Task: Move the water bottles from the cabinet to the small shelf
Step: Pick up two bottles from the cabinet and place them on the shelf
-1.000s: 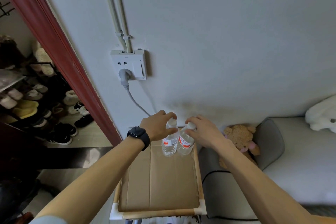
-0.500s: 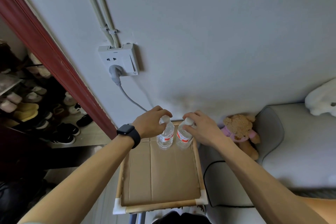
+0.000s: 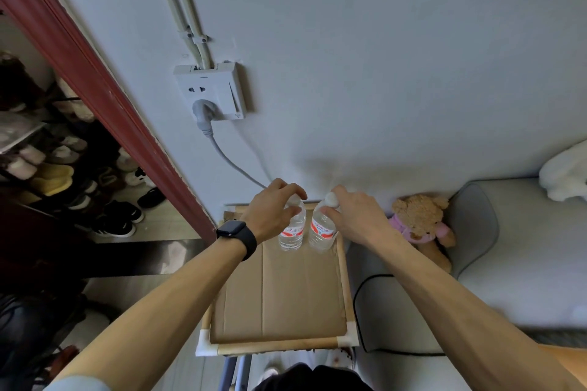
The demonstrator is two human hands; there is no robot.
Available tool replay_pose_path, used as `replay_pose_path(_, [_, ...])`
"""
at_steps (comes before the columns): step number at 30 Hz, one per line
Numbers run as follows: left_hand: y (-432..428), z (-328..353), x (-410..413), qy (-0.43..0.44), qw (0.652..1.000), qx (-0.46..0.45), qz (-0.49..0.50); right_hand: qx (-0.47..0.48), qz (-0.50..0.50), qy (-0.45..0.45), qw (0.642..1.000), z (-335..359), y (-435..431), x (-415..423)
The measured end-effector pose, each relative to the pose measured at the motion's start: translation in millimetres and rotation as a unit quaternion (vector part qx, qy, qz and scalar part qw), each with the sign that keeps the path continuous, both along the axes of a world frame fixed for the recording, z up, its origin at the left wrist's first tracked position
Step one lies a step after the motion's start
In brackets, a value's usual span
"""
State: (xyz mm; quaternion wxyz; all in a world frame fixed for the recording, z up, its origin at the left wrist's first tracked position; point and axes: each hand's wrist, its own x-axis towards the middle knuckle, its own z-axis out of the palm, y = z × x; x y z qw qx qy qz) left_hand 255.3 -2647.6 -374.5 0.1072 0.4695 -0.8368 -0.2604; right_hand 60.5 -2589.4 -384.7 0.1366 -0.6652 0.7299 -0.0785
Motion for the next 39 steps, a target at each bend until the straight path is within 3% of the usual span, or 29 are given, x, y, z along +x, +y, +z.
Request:
replay_pose_path(8, [1, -1, -8, 0.029, 0.999, 0.015, -0.004, 0.031, 0.063, -0.017, 0.997, 5, -10, -9])
replay_pose_path(20, [-2, -3, -22, 0.063, 0.997, 0.035, 0.036, 0.039, 0.078, -0.004, 0.996, 3, -27, -16])
replay_pose_path(30, [-12, -26, -16, 0.062, 0.981, 0.183, 0.034, 0.114, 0.024, -0.165, 0.979, -12, -16, -27])
replay_pose_path(39, [-2, -40, -21, 0.105, 0.981, 0.147, 0.068, 0.091, 0.008, -0.221, 0.971, -24, -9, -26])
